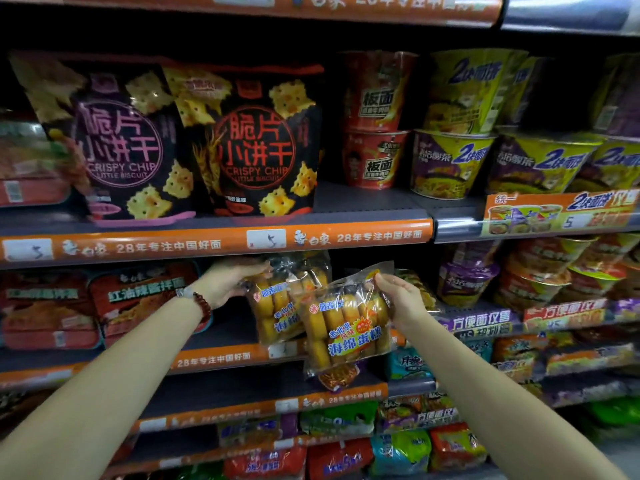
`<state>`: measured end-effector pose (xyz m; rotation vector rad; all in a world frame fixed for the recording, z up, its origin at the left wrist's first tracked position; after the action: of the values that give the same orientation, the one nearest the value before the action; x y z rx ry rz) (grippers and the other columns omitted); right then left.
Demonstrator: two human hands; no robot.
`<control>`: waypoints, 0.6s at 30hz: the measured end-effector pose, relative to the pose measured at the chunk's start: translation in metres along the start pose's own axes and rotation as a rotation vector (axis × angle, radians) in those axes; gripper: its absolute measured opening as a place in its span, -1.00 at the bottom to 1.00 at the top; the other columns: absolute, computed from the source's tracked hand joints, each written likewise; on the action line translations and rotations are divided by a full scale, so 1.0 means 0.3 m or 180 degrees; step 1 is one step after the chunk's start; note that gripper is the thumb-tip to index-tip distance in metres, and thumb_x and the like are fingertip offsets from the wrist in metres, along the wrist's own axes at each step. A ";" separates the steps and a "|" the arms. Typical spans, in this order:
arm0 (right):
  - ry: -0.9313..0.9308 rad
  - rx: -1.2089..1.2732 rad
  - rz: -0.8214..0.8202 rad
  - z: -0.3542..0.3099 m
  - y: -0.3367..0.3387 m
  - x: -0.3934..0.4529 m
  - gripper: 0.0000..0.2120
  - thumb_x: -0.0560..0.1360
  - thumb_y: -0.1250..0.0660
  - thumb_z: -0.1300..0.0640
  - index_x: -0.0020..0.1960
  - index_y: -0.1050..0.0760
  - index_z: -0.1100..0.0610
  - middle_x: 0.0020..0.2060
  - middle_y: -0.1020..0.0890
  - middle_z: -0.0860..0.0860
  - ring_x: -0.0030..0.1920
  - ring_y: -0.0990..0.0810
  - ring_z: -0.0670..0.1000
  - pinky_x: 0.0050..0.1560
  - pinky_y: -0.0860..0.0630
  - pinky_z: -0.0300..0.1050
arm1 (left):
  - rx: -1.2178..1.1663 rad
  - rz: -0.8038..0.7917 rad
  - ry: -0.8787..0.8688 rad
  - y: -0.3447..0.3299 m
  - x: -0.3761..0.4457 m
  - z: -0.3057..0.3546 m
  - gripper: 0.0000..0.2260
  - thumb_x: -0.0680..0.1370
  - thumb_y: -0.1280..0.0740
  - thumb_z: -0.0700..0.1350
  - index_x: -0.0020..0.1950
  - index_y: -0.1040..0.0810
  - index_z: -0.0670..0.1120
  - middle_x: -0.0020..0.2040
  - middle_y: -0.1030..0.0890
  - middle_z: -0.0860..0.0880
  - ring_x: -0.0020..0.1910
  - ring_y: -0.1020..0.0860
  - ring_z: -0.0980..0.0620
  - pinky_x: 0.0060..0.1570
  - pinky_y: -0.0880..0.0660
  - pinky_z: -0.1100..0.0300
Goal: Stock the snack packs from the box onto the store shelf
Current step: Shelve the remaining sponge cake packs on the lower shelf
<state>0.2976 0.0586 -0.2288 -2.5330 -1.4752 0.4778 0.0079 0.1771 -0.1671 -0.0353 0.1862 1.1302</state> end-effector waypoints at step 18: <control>-0.0063 0.0167 0.0337 0.049 -0.001 0.015 -0.64 0.44 -0.45 0.20 0.19 -0.53 0.27 -0.04 -0.66 0.19 -0.10 -0.65 0.16 -0.18 -0.60 0.00 | 0.0383 0.0263 -0.0836 -0.082 -0.069 -0.179 -0.36 0.28 -0.58 -0.28 0.22 -0.43 0.15 0.10 -0.59 0.08 0.07 -0.59 0.07 -0.04 -0.58 0.19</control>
<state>0.2942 0.0624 -0.2434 -2.5818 -1.3217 0.5512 0.0144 0.1414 -0.2182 0.2288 0.0210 1.1922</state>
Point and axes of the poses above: each hand's wrist, its own x-axis towards the middle knuckle, its own y-axis out of the back of the hand, z = x × y, the point moved 5 cm from there along x, towards the middle knuckle
